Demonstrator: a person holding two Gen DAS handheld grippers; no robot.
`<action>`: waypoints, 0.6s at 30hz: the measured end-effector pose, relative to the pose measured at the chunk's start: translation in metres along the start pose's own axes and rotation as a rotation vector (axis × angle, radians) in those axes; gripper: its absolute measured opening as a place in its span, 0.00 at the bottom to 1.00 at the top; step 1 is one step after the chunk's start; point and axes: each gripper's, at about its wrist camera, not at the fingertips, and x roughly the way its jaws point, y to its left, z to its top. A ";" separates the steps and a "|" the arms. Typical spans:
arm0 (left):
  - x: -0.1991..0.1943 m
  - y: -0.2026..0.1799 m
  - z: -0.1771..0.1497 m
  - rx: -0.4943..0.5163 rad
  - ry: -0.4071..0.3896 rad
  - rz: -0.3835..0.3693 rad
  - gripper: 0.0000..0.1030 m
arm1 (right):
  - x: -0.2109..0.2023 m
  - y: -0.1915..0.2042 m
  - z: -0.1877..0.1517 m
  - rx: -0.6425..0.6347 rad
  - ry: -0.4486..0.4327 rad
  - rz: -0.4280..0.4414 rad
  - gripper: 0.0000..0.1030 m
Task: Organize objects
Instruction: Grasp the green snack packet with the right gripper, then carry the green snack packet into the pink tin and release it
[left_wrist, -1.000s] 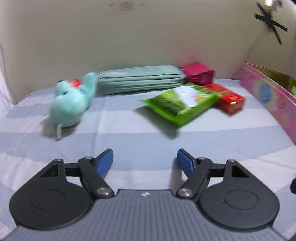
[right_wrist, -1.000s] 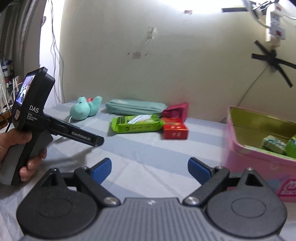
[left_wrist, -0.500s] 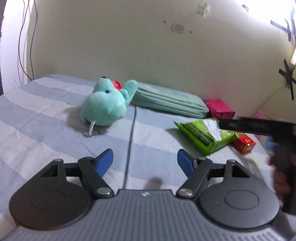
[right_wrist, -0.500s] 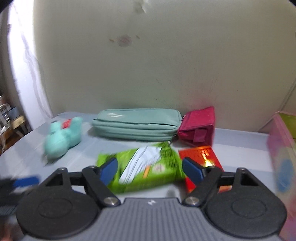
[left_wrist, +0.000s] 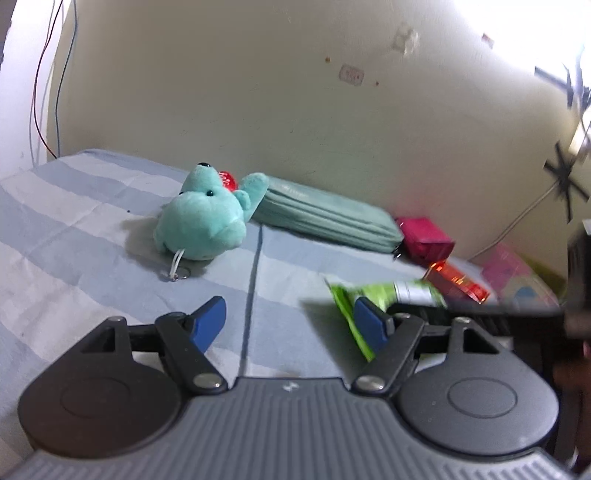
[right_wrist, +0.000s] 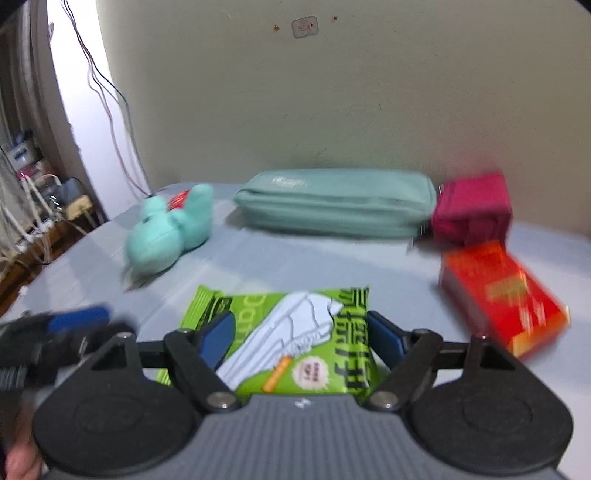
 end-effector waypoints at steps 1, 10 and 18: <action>0.001 0.001 0.001 -0.007 0.004 -0.017 0.76 | -0.007 0.004 -0.006 0.007 0.000 0.013 0.72; 0.003 -0.013 -0.005 0.079 0.059 -0.127 0.76 | -0.080 0.031 -0.072 0.036 -0.056 -0.003 0.85; -0.018 0.001 -0.021 -0.095 0.151 -0.201 0.76 | -0.097 0.045 -0.086 -0.008 -0.067 -0.029 0.86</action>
